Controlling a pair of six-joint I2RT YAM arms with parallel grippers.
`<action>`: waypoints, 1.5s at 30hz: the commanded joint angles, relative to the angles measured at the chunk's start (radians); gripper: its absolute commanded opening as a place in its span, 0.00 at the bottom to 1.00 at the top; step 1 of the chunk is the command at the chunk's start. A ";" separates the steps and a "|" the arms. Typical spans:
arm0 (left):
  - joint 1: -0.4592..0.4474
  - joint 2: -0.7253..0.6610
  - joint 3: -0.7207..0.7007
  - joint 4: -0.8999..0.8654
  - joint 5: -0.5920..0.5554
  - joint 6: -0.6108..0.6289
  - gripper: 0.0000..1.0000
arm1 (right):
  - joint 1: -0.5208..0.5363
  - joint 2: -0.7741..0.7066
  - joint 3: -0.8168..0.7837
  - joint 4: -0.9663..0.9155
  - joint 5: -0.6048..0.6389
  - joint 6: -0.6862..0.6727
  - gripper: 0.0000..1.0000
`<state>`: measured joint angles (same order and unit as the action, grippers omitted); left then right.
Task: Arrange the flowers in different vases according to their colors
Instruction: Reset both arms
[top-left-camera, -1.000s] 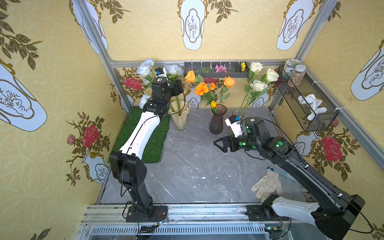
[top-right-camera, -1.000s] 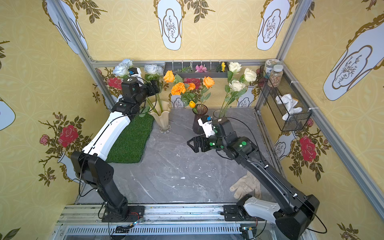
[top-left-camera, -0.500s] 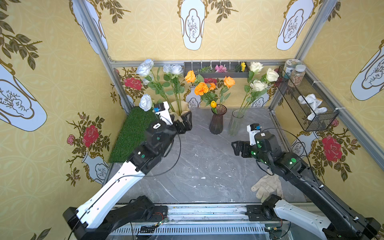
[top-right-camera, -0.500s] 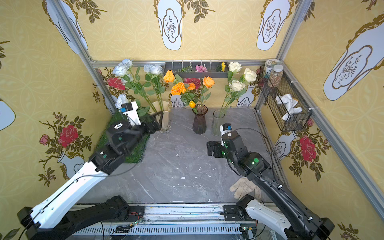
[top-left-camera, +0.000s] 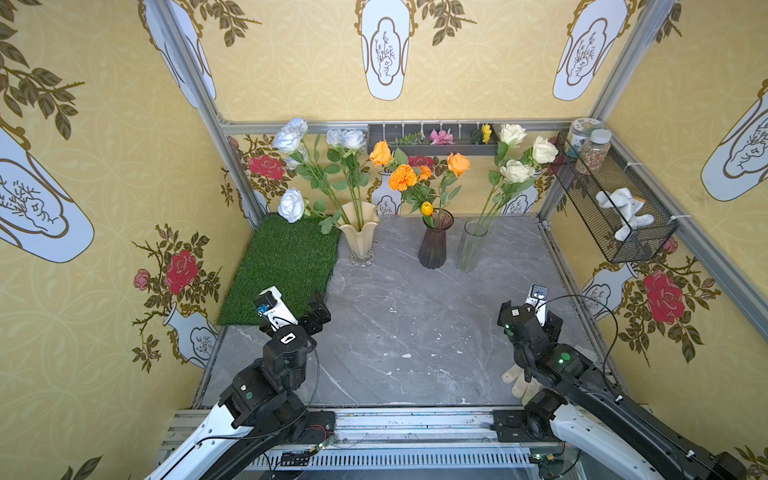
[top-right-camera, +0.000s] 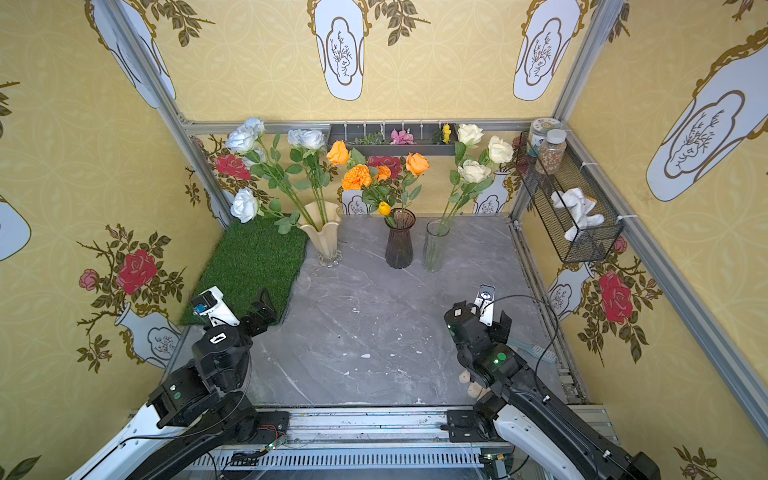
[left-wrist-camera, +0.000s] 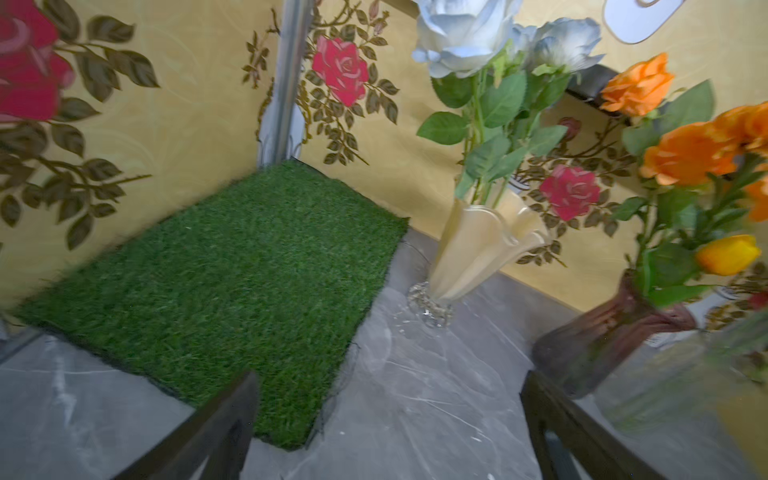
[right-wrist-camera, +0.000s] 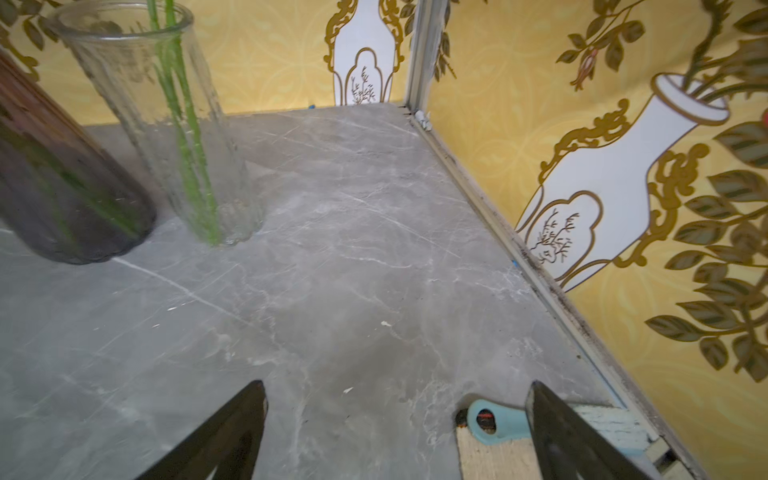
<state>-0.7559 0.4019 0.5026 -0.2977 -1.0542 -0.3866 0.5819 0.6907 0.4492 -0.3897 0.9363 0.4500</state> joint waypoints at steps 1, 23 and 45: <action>0.043 0.034 -0.075 0.308 -0.107 0.263 1.00 | -0.002 0.020 -0.056 0.223 0.143 -0.094 0.97; 0.659 0.634 -0.244 1.035 0.500 0.314 1.00 | -0.199 0.777 -0.394 1.791 -0.143 -0.591 0.97; 0.756 0.884 -0.325 1.193 0.688 0.295 1.00 | -0.418 0.773 -0.280 1.469 -0.563 -0.477 0.97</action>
<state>-0.0025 1.2892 0.1867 0.8162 -0.3950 -0.0837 0.1658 1.4460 0.1600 1.1046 0.4110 -0.0494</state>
